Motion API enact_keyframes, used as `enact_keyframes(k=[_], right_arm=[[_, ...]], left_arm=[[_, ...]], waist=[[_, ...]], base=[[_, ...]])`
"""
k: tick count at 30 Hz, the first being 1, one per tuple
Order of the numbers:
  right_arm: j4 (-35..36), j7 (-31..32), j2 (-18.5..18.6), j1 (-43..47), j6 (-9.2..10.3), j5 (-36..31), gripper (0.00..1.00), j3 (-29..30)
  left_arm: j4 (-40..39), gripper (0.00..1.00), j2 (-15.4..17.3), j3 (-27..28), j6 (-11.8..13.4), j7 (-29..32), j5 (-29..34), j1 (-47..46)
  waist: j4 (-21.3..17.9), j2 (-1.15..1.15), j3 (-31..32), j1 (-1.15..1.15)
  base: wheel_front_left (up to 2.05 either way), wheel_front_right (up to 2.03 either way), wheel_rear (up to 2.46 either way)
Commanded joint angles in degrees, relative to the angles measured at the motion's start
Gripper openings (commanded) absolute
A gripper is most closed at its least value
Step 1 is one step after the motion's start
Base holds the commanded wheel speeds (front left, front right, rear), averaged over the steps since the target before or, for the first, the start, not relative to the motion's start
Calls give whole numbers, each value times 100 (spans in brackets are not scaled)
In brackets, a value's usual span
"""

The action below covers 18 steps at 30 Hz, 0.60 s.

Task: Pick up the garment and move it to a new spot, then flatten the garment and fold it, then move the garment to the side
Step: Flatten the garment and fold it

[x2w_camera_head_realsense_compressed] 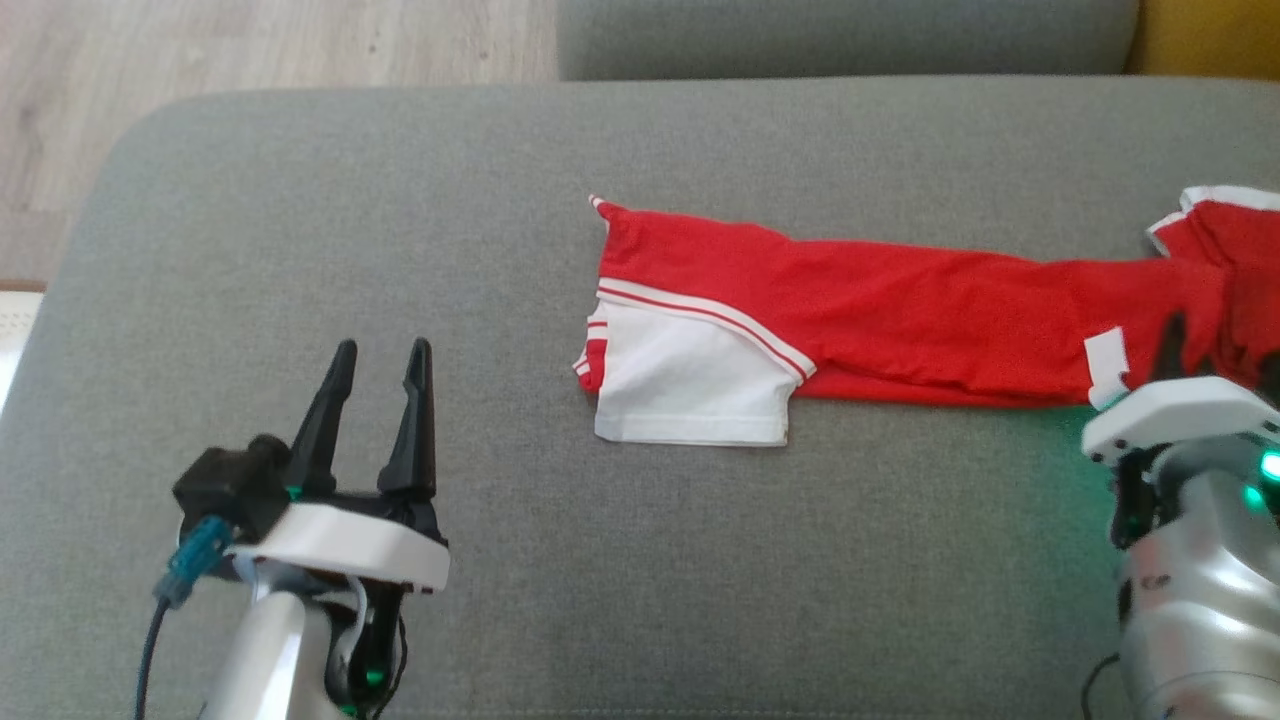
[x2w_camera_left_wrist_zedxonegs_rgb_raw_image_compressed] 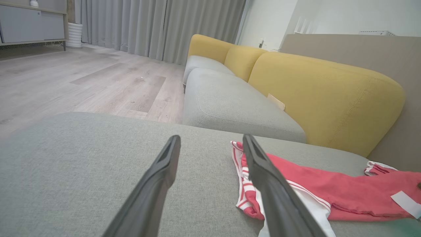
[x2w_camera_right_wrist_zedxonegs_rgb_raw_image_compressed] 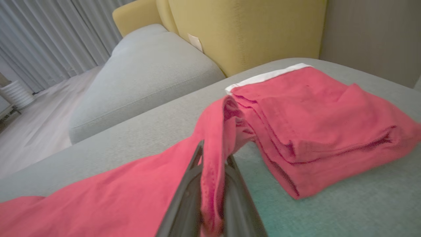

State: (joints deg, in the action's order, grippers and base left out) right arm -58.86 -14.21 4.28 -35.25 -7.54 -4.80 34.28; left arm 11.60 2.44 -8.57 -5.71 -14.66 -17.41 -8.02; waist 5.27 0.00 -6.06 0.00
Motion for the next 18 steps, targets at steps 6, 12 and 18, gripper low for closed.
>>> enact_keyframes(k=[6,12,18], right_arm=[[-85,-77,-136,-539,5,677,0,-1405],[33,-77,-139,-560,5,2592,0,-3697],[499,31,-139,-285,5,3742,0,-5139]], left_arm=[[-153,100,44,81,21,-34,-61,-52],[-98,100,44,-19,24,-34,-96,37],[-93,100,43,-113,49,-34,-135,92]], waist=[[204,0,257,0],[513,0,364,0],[872,0,329,0]], base=[[0,0,0],[0,0,0],[0,0,0]])
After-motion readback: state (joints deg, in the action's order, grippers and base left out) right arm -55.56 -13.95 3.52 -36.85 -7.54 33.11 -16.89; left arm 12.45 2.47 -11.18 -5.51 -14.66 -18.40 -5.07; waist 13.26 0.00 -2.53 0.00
